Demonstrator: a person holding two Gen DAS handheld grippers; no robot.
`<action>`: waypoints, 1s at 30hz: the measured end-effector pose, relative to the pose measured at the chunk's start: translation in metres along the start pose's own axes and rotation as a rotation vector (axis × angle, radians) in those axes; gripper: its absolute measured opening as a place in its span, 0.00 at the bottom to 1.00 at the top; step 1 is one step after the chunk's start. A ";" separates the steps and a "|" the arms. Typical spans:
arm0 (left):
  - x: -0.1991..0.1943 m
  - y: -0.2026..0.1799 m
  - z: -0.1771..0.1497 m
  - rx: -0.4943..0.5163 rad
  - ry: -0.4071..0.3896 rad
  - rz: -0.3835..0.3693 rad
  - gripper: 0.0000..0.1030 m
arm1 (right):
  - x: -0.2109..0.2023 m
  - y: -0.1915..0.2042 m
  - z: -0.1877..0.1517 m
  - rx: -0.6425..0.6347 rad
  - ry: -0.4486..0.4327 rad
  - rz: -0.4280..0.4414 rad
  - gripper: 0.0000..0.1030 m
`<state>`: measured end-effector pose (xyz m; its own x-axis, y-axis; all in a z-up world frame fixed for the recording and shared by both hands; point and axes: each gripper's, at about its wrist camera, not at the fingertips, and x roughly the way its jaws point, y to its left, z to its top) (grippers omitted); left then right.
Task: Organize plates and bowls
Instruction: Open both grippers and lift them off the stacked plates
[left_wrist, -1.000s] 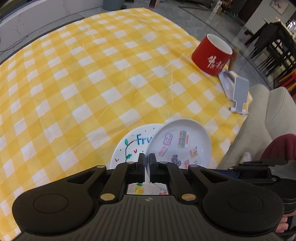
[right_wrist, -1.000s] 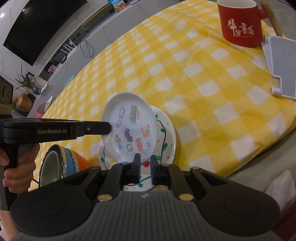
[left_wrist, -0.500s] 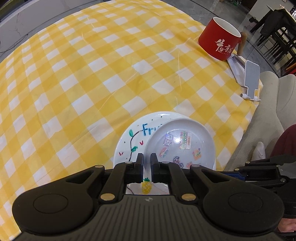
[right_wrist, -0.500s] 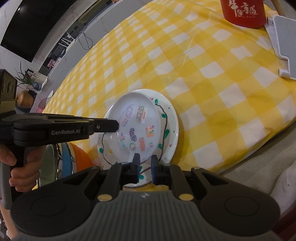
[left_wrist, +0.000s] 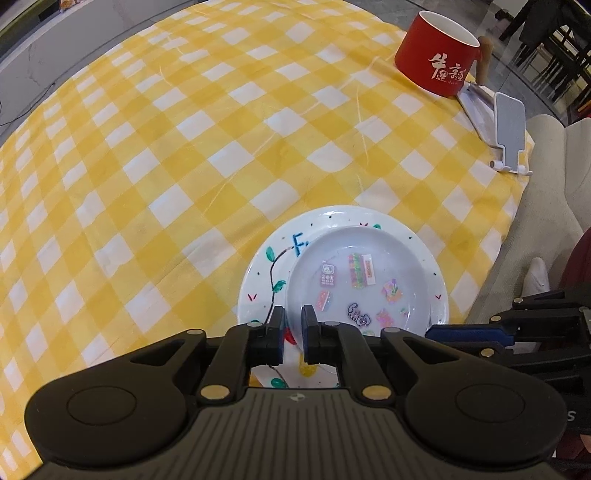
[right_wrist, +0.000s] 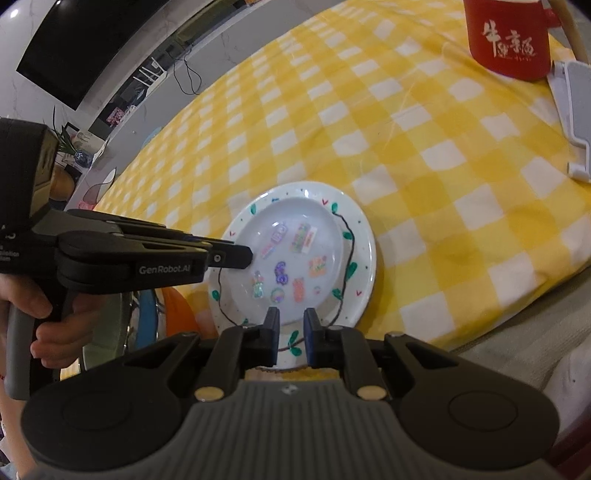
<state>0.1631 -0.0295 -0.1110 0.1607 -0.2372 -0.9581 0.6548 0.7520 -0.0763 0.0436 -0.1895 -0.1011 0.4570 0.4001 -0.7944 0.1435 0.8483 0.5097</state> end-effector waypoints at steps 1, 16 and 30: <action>0.000 0.000 0.000 0.001 -0.001 0.007 0.10 | 0.001 0.001 0.000 -0.011 -0.003 -0.015 0.13; -0.021 -0.005 -0.004 0.054 -0.084 0.047 0.36 | -0.016 0.014 -0.001 -0.126 -0.117 -0.052 0.25; -0.107 0.004 -0.026 -0.067 -0.413 0.181 0.78 | -0.034 0.001 0.008 -0.022 -0.281 -0.028 0.83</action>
<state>0.1294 0.0151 -0.0158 0.5580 -0.3140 -0.7682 0.5424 0.8386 0.0512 0.0351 -0.2051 -0.0705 0.6788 0.2668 -0.6841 0.1424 0.8661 0.4791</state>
